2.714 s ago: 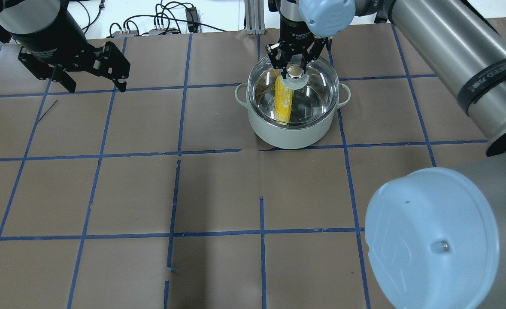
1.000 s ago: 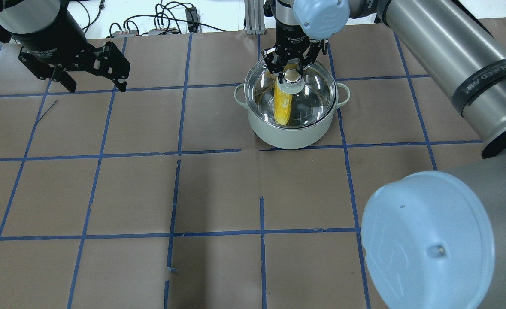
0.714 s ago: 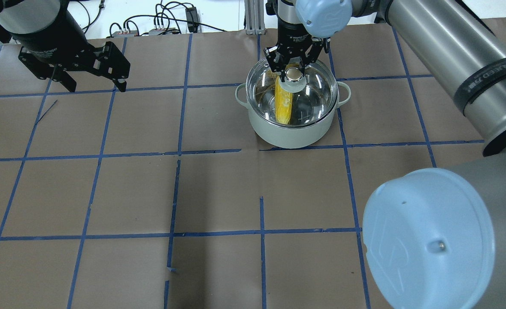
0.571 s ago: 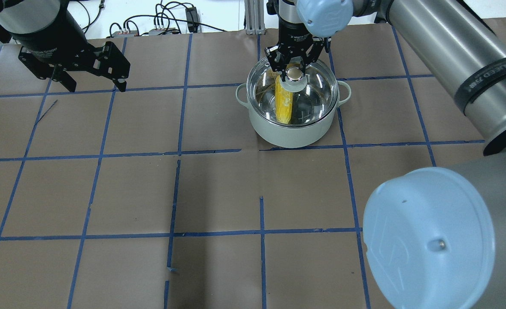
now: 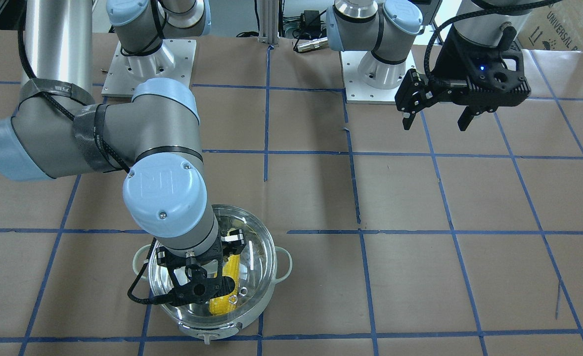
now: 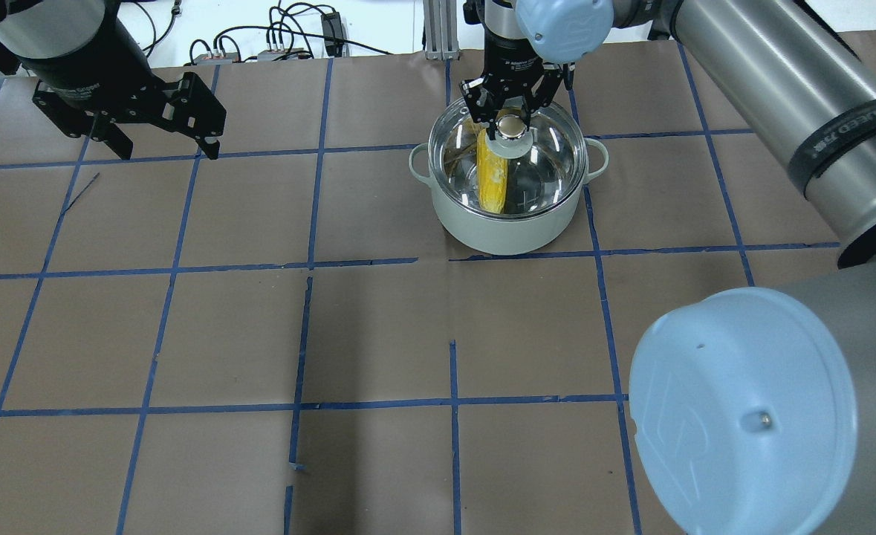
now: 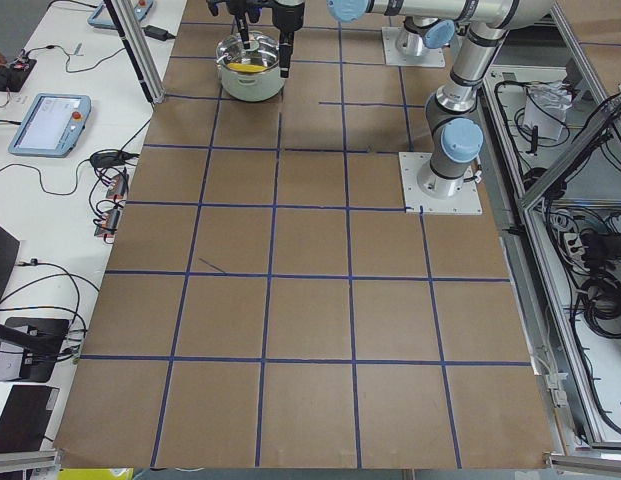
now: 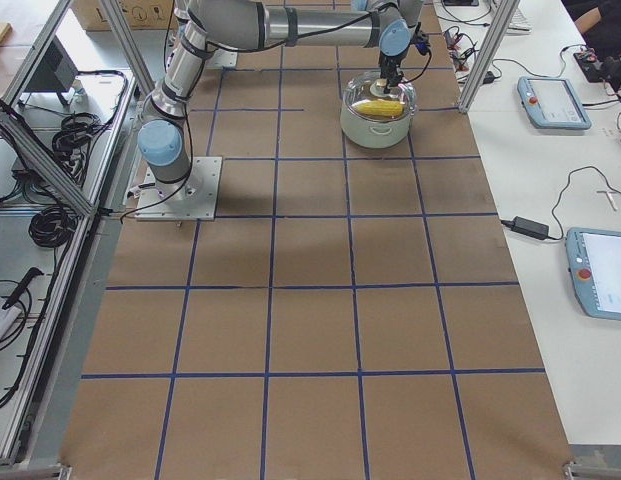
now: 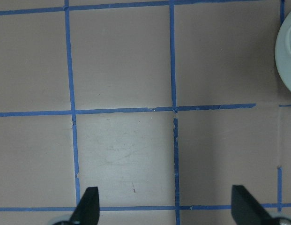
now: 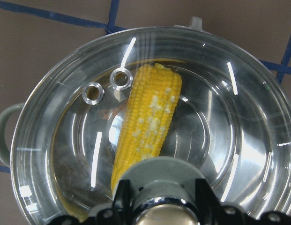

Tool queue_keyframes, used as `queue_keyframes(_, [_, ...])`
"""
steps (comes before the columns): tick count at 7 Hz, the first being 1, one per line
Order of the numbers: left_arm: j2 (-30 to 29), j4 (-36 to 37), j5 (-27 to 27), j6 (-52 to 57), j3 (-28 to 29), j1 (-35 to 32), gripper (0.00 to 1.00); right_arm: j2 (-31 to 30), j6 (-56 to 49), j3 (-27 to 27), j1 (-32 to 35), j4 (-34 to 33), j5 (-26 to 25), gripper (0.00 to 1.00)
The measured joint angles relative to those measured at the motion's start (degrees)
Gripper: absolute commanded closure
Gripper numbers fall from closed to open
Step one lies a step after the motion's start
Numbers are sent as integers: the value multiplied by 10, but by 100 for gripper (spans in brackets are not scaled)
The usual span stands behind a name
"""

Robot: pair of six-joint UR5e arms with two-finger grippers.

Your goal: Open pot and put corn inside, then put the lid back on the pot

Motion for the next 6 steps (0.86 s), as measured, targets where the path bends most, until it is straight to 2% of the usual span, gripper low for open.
queue_keyframes(6, [0,0,0,0,0,0,0,0,1,-23,-11,14,-18,0])
